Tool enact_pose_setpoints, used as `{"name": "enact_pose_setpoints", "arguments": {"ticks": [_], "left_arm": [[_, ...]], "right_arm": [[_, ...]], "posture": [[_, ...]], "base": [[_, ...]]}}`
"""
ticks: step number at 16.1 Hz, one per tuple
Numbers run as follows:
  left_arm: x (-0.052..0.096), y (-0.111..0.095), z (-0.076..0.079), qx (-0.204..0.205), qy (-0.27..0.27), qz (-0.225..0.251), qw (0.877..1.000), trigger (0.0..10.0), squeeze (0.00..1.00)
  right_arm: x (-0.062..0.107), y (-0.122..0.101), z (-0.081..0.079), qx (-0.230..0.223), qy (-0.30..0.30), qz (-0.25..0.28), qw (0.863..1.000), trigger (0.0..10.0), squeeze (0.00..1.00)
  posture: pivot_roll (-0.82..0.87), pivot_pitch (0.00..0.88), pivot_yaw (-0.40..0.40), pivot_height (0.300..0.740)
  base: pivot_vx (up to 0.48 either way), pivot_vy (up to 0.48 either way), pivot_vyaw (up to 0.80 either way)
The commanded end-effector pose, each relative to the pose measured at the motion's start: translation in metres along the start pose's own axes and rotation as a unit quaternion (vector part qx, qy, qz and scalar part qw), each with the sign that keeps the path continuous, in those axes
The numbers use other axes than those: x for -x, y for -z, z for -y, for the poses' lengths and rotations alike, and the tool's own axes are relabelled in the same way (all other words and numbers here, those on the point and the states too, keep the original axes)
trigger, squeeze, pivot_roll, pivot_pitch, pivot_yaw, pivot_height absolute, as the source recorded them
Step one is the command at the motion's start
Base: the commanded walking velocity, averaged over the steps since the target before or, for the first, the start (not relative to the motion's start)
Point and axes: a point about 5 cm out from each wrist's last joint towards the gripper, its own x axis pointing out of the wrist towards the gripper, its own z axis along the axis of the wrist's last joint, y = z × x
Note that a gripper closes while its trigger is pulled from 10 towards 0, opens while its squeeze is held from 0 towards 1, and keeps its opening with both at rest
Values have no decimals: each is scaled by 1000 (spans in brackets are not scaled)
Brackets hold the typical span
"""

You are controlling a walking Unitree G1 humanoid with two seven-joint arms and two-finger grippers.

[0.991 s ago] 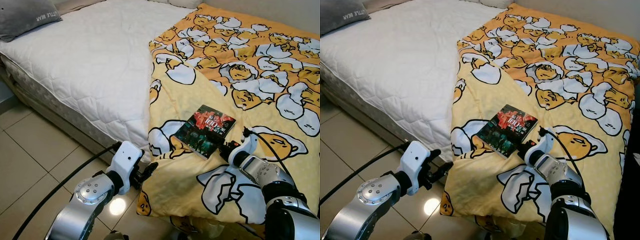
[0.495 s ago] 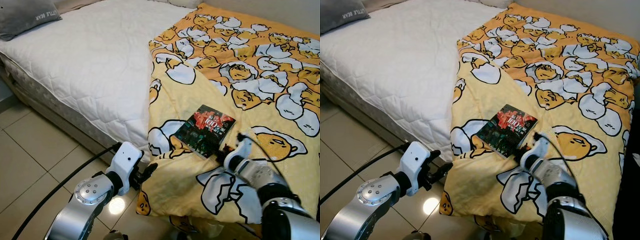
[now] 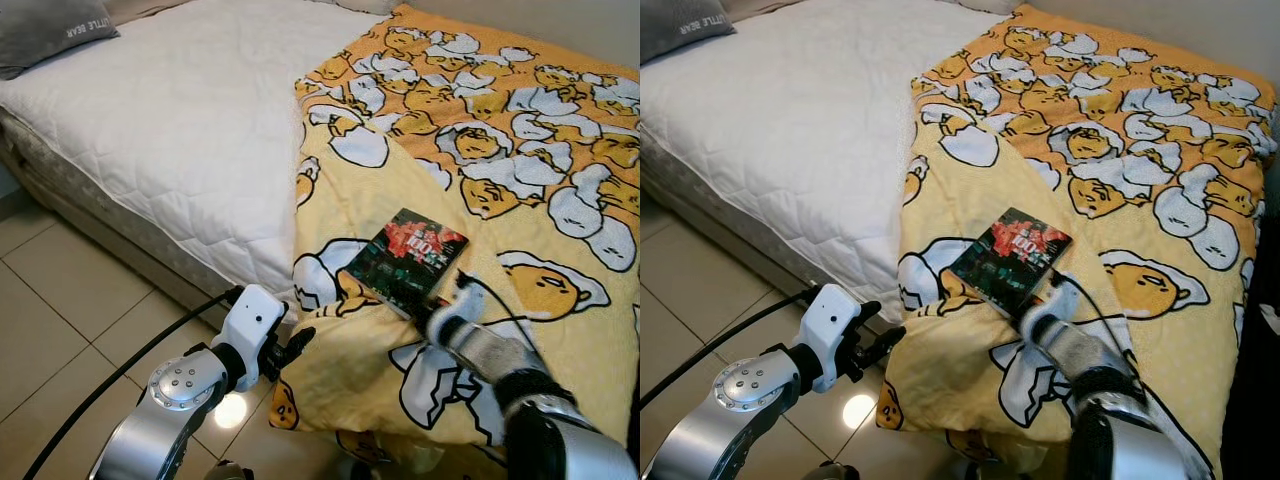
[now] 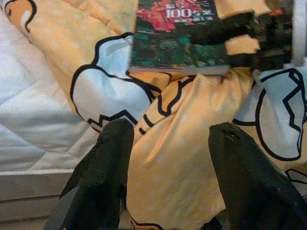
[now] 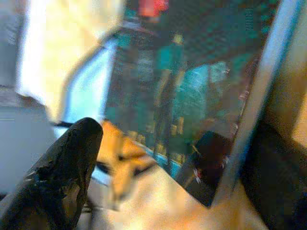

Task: Clean up the room

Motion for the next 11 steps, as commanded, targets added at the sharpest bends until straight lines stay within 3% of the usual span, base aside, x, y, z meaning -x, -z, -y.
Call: {"name": "enact_pose_setpoints", "arguments": {"ticks": [1, 6, 11], "left_arm": [[1, 0, 1, -5, 5, -4, 1000, 10000, 20], [-2, 0, 1, -6, 6, -3, 1000, 10000, 20], [-1, 1, 2, -5, 3, -4, 1000, 10000, 20]], "right_arm": [[-3, -9, -14, -27, -33, 17, 999, 10000, 0], [-8, -34, -40, -79, -83, 57, 992, 10000, 0], [-8, -29, -29, -73, -33, 60, 995, 10000, 0]], "posture": [[-51, 113, -44, 740], [-56, 114, -44, 740], [-43, 114, -50, 740]], "base": [[0, 0, 0], [0, 0, 0], [0, 0, 0]]}}
